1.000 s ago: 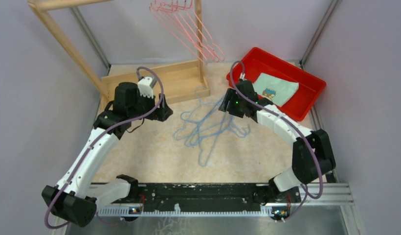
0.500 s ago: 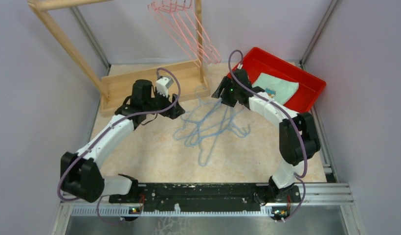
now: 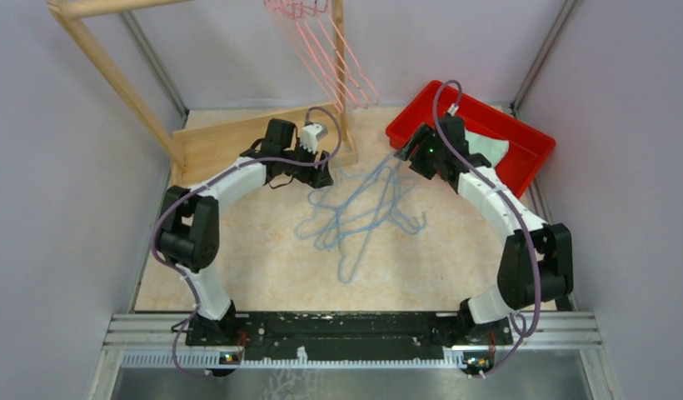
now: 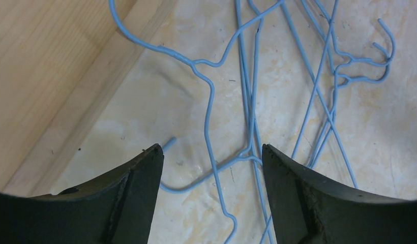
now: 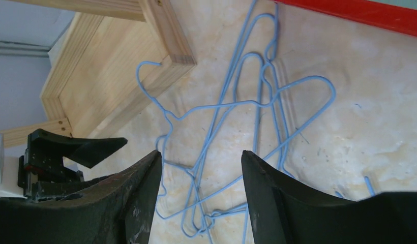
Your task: Organize the hangers
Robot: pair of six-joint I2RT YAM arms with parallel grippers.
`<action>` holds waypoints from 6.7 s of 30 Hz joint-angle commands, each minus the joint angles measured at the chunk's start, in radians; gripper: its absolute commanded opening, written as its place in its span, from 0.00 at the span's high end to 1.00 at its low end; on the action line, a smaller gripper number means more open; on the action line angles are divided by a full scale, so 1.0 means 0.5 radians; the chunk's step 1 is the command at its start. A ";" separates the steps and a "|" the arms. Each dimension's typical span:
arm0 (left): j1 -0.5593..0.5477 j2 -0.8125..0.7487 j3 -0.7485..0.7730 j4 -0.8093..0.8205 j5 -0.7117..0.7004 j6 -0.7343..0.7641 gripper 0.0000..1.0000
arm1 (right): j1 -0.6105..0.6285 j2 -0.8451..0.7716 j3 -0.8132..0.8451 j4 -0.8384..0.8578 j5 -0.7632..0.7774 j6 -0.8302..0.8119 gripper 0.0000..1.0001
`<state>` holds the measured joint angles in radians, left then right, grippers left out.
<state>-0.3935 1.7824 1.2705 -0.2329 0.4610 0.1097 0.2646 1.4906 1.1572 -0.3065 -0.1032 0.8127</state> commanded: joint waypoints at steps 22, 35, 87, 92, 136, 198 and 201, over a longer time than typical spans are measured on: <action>-0.056 0.605 0.324 -0.110 0.222 0.161 0.48 | -0.266 -0.006 -0.066 -0.018 -0.159 -0.096 0.41; -0.054 0.358 0.384 -0.446 -0.009 0.242 1.00 | -0.310 -0.019 -0.100 -0.011 -0.185 -0.106 0.41; 0.253 -1.236 -0.505 -0.907 -0.859 0.137 1.00 | -0.312 -0.339 -0.405 0.097 -0.272 -0.040 0.43; 0.256 -1.295 -0.485 -1.030 -1.205 0.062 1.00 | -0.313 -0.334 -0.416 0.107 -0.274 -0.036 0.43; 0.831 -0.791 1.065 -0.069 -1.301 0.349 1.00 | -0.312 -0.137 -0.163 -0.049 -0.254 -0.088 0.44; 0.004 0.466 1.816 -0.539 -0.932 0.188 1.00 | -0.351 -0.180 -0.198 -0.050 -0.218 -0.116 0.44; -0.055 0.498 1.822 -0.528 -0.918 0.163 1.00 | -0.351 -0.186 -0.204 -0.047 -0.220 -0.114 0.44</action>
<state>-0.3603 1.9438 2.2131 -0.2901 -0.0586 0.1947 0.1005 1.4433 1.0599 -0.3614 -0.2184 0.7681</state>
